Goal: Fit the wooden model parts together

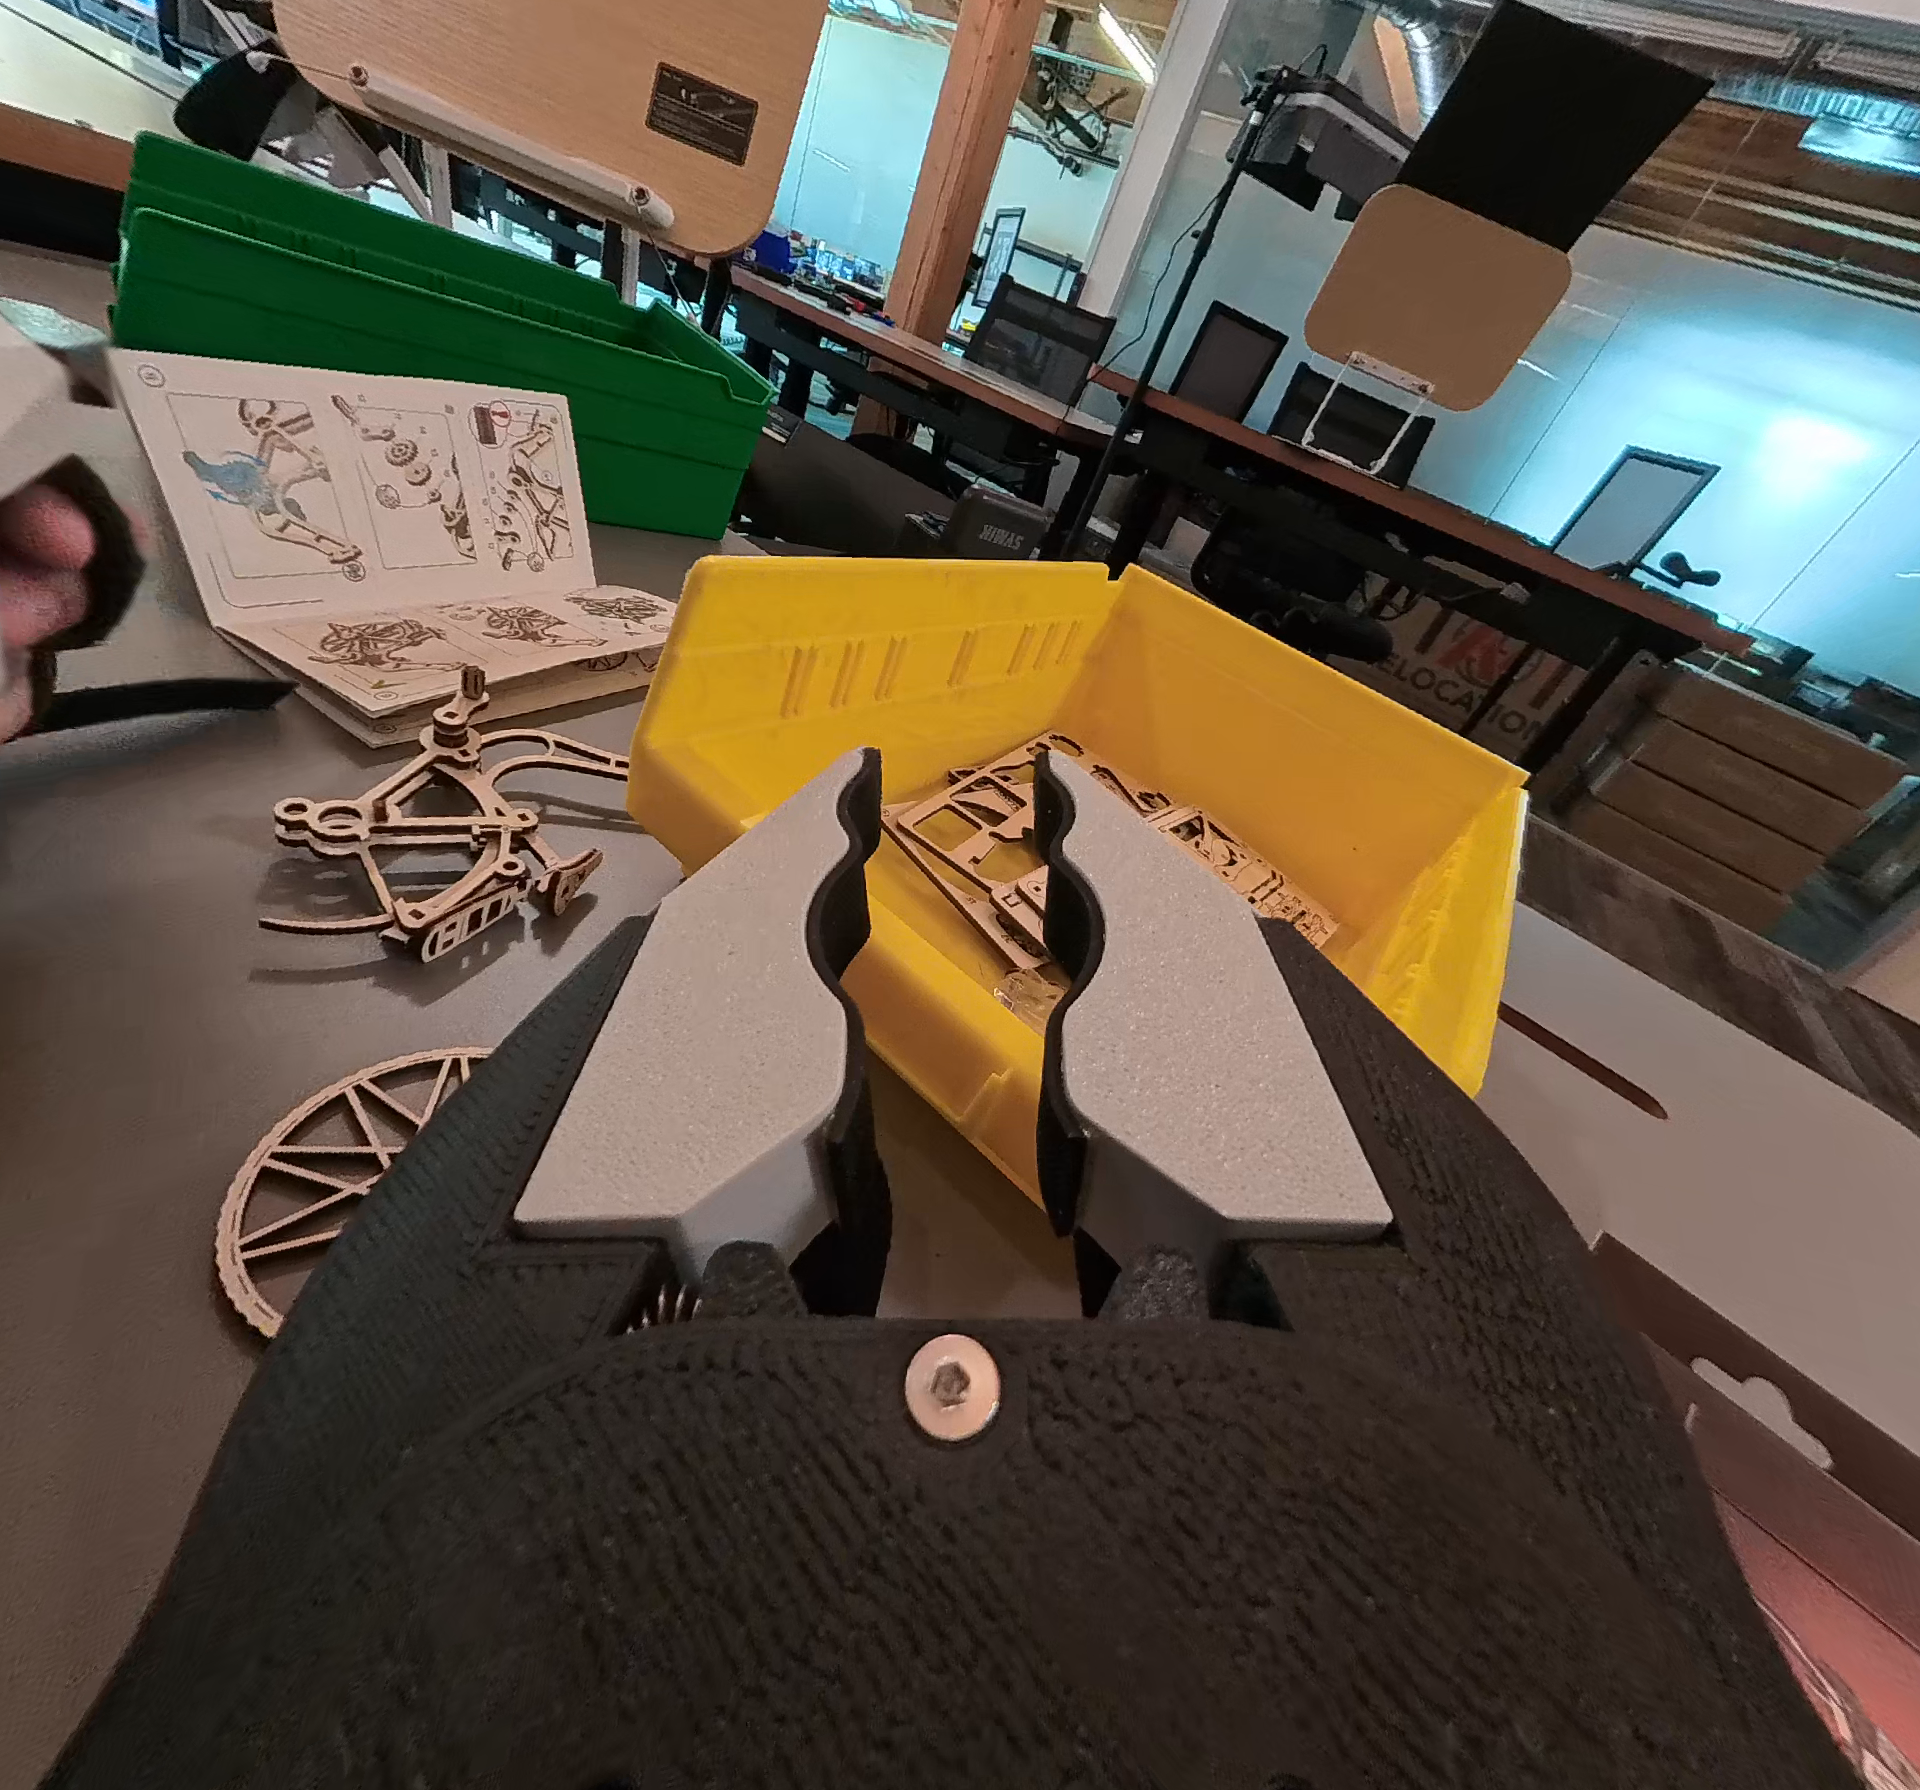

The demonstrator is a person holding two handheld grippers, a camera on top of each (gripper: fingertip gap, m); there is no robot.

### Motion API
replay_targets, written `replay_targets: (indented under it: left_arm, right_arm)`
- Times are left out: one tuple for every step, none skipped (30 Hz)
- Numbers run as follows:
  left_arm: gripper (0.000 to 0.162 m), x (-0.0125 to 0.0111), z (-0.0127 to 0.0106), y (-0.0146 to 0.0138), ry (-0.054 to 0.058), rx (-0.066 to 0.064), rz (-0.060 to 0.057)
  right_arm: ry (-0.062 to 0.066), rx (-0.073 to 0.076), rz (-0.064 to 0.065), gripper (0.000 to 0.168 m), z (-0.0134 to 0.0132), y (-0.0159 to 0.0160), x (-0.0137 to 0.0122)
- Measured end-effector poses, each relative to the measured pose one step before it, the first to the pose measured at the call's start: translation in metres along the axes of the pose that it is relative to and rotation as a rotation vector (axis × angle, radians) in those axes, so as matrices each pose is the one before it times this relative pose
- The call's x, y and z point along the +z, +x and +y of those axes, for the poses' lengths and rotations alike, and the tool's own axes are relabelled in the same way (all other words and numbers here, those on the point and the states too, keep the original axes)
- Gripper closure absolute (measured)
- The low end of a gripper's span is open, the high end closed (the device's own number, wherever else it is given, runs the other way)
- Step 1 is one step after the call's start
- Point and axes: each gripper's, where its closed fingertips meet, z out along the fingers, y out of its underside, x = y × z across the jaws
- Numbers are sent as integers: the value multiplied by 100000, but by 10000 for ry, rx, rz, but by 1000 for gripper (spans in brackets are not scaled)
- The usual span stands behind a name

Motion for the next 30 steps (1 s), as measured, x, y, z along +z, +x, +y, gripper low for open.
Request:
replay_targets:
  left_arm:
    - [143,97,39,575,-31,51,324]
    - [144,111,43,626,-33,57,353]
    - [146,106,40,670,-38,73,374]
    - [150,112,50,705,-52,111,387]
    - [153,133,93,668,-76,150,344]
    - [155,160,158,480,-110,162,215]
    - [155,143,152,327,-120,162,131]
    - [156,104,122,241,-92,139,85]
    - [158,58,104,93,-75,106,11]
    - [158,25,74,-11,-47,50,-31]
    - [158,-14,-12,-25,9,-15,-4]
    - [158,-31,-46,-52,41,-43,-11]
    - [158,-38,-24,-127,26,-38,-56]
    - [158,-30,-1,-116,10,-33,-50]
    - [158,-16,1,-45,7,-22,-22]
    - [158,-2,12,-36,-8,-2,-20]
    - [158,13,29,-33,-20,15,-25]
    - [158,5,26,-1,-12,12,-8]
    - [158,11,15,-17,-9,-5,-4]
    - [158,-1,19,-31,-6,-8,-21]
    - [158,-11,-7,-36,5,-7,-17]
    - [159,-9,-1,-20,8,-5,-5]
    - [159,1,6,-16,-4,-6,-8]
    - [158,5,8,-4,-5,4,-4]
    - [158,4,2,8,-2,9,1]
    - [158,0,18,-7,-6,9,-11]
    - [158,-1,2,-8,-1,2,-5]
    - [158,-6,11,-10,0,-10,-3]
    - [158,-3,5,-26,-2,-6,-6]
    - [158,-7,-13,0,9,4,-1]
  right_arm:
    - [-2,-1,-1,141,2,-3,8]
    - [1,-10,1,141,-5,0,-1]
    - [5,-11,3,141,-14,-6,-1]
    - [5,0,1,141,-16,6,-6]
    - [6,5,2,141,-4,12,-13]
    - [1,5,4,141,2,12,3]
    - [-5,8,-1,141,14,11,1]
    - [2,2,-5,141,-12,-4,2]
    - [2,-4,-5,141,-6,-13,-1]
    - [0,-9,1,141,-3,-3,7]
    - [-2,-5,1,141,-1,-5,-3]
    - [-3,5,-4,141,8,0,0]
    - [2,6,0,141,1,6,4]
    - [3,3,3,141,-1,11,4]
    - [-1,1,0,141,11,-4,-1]
    - [-4,-1,-4,141,6,-5,-3]
    - [-3,-3,-3,141,4,-4,8]
    - [-2,-1,0,141,2,-2,8]
    - [-1,6,-3,141,2,-8,-1]
    - [2,5,0,141,0,6,4]
    - [1,3,2,141,2,12,-7]
    - [0,0,1,141,0,1,0]
    - [-2,0,0,141,12,-6,8]
    - [-1,-1,-3,141,2,-3,-1]
    - [0,-2,-1,141,-1,-3,10]
    - [-1,-1,0,141,-2,-8,-3]
    - [0,2,0,141,4,8,2]
    - [5,-1,1,141,-9,-5,-9]
    - [1,-1,2,141,8,-1,1]
    - [1,0,-1,141,-2,-1,1]
